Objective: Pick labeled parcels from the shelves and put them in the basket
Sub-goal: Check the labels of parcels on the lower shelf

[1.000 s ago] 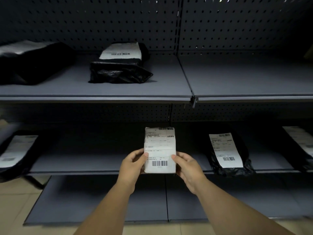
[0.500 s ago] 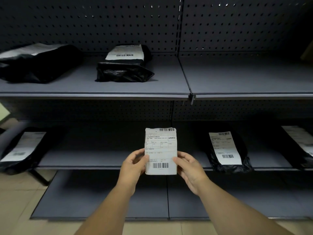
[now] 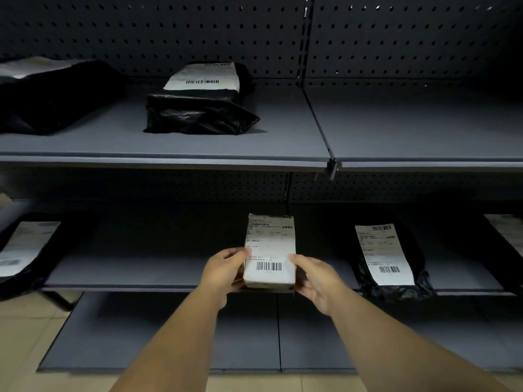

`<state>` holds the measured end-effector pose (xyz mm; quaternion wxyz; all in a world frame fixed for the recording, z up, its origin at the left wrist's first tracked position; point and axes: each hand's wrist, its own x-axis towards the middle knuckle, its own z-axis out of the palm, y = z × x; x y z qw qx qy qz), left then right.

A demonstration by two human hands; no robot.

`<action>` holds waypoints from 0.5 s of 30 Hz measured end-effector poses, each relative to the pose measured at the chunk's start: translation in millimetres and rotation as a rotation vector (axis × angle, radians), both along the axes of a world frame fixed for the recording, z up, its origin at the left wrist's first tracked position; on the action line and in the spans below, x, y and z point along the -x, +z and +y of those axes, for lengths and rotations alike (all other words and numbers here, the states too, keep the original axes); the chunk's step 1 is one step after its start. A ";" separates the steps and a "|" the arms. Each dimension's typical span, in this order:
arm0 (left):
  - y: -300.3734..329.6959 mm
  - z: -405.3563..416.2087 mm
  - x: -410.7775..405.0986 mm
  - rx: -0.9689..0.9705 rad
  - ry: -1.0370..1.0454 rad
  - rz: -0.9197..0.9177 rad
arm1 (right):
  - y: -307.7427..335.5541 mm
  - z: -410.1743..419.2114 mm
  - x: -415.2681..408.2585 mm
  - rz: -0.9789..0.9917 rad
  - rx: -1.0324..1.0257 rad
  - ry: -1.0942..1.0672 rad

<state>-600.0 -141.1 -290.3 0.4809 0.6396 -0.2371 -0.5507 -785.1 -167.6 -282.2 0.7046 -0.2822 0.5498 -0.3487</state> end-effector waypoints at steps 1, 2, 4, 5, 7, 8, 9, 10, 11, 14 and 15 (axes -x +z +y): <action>-2.6 -3.8 -0.7 -0.012 0.006 0.001 | -1.7 -4.0 -1.0 0.010 -0.012 0.001; -5.2 -7.3 -1.3 -0.021 0.014 0.004 | -3.4 -7.8 -2.2 0.017 -0.024 0.003; -9.9 -13.8 -1.9 -0.033 0.029 0.020 | -6.2 -13.9 -4.4 0.030 -0.043 0.005; -11.9 -16.4 -2.2 -0.038 0.035 0.032 | -7.6 -16.3 -5.4 0.038 -0.046 0.009; -15.8 -20.5 -2.5 -0.050 0.039 0.050 | -10.7 -20.3 -6.5 0.050 -0.053 0.014; -17.5 -22.3 -2.2 -0.060 0.042 0.057 | -12.5 -22.0 -6.6 0.052 -0.056 0.015; -19.0 -23.7 -2.0 -0.068 0.046 0.063 | -14.5 -23.6 -6.5 0.052 -0.058 0.017; -20.7 -24.9 -1.4 -0.077 0.050 0.068 | -16.5 -24.8 -6.5 0.054 -0.060 0.020; -22.3 -25.8 -0.7 -0.085 0.055 0.073 | -18.7 -26.1 -6.5 0.059 -0.062 0.020; -27.2 -27.1 -0.5 -0.103 0.069 0.079 | -27.2 -29.4 -9.0 0.094 -0.063 0.017; -28.8 -27.0 -1.1 -0.108 0.072 0.075 | -30.2 -30.1 -10.2 0.107 -0.066 0.020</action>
